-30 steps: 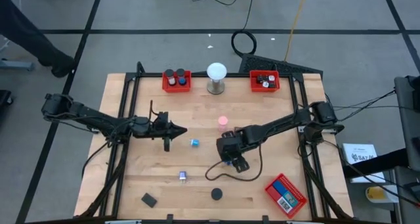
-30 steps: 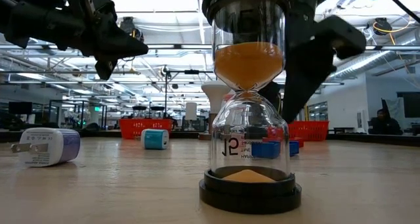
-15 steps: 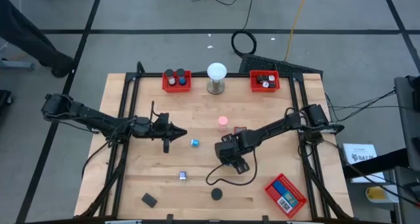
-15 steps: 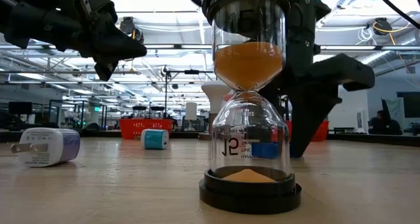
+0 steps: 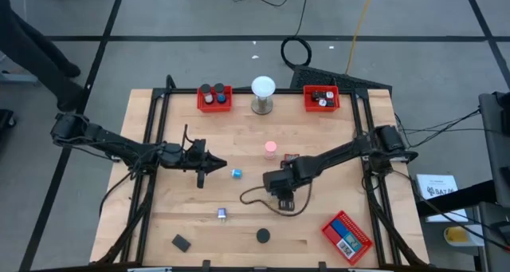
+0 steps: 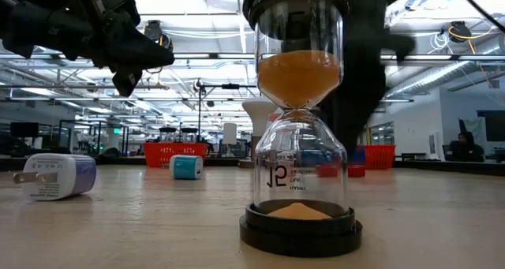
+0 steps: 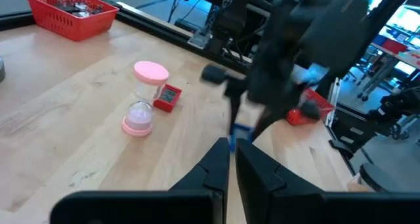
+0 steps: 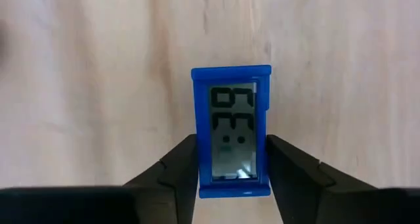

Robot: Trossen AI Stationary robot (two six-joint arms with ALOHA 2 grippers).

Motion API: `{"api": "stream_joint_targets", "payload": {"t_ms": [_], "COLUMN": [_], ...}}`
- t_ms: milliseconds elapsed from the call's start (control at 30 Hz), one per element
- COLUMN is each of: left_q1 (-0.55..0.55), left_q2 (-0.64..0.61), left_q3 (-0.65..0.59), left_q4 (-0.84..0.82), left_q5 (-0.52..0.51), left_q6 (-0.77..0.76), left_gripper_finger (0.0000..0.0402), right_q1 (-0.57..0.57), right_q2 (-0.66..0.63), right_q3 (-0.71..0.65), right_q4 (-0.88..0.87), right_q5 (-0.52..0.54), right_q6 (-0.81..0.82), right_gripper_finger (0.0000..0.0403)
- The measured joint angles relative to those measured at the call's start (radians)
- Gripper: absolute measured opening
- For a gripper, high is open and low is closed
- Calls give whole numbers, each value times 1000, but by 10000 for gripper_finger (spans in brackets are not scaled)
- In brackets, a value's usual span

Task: Pick & Place Office items
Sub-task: Put the blue digital clock into the bottom right red bin

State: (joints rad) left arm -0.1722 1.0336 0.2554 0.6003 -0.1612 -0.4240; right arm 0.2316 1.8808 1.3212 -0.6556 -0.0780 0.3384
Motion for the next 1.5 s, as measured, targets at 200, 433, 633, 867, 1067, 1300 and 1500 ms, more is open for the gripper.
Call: {"api": "stream_joint_targets", "payload": {"t_ms": [200,433,633,867,1067,1300,1500], "left_q1": [0,7,8,8,8,8,8], "left_q2": [0,0,0,0,0,0,0], "left_q3": [0,0,0,0,0,0,0], "left_q4": [1,3,3,2,2,1,1], "left_q5": [0,-4,-5,-5,-15,-23,-23], "left_q6": [-5,-40,-45,-50,-47,-51,-53], "left_gripper_finger": [26,26,26,26,26,26,26], "right_q1": [92,360,591,720,734,724,724], "right_q2": [-176,-287,-267,-261,-261,-261,-261], "right_q3": [2,2,2,-46,-166,-229,-254], "right_q4": [-91,-241,-278,-309,-171,-107,-31], "right_q5": [27,80,47,47,48,52,51], "right_q6": [427,960,1292,1563,1569,1559,1536], "right_gripper_finger": [151,144,149,149,148,155,158]}}
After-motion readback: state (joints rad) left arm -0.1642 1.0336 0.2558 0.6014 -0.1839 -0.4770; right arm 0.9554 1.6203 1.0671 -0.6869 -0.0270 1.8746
